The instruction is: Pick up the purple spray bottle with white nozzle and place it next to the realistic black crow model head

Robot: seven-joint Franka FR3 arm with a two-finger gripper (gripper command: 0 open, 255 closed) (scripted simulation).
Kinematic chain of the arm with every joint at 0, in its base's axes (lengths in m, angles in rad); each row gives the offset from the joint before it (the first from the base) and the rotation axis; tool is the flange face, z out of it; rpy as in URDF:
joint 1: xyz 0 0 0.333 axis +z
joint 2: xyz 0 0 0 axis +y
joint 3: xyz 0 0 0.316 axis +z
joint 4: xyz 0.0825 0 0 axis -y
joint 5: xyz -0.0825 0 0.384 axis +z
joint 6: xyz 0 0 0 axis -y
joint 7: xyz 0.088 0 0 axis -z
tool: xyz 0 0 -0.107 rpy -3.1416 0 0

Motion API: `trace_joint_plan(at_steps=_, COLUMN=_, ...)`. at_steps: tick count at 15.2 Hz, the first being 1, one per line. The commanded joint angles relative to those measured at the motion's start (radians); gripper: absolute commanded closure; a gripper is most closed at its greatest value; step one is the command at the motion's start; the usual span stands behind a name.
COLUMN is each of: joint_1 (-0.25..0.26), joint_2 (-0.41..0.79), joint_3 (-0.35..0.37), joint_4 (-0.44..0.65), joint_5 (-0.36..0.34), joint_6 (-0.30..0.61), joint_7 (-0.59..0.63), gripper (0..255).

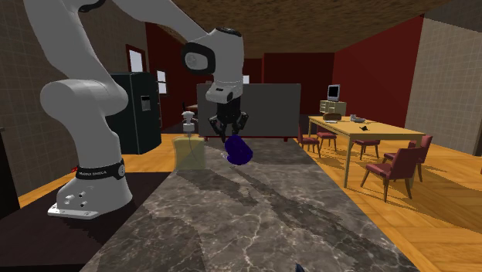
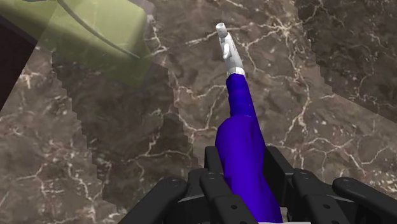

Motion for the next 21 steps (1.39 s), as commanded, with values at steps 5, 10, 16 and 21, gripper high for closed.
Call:
trace_joint_plan(at_steps=5, joint_1=-0.009, joint_2=-0.056, joint_3=-0.003, joint_4=0.034, joint_5=-0.029, joint_6=-0.086, joint_7=0.039, gripper=255)
trace_joint_plan(at_steps=10, joint_1=-0.015, joint_2=-0.096, joint_3=-0.007, joint_4=0.07, joint_5=-0.049, joint_6=-0.158, joint_7=0.068, gripper=255)
trace_joint_plan(at_steps=16, joint_1=-0.021, joint_2=-0.133, joint_3=-0.013, joint_4=0.121, joint_5=-0.07, joint_6=-0.242, joint_7=0.1, gripper=255)
trace_joint_plan(at_steps=21, joint_1=-0.025, joint_2=-0.157, joint_3=-0.018, joint_4=0.169, joint_5=-0.084, joint_6=-0.31, joint_7=0.124, gripper=255)
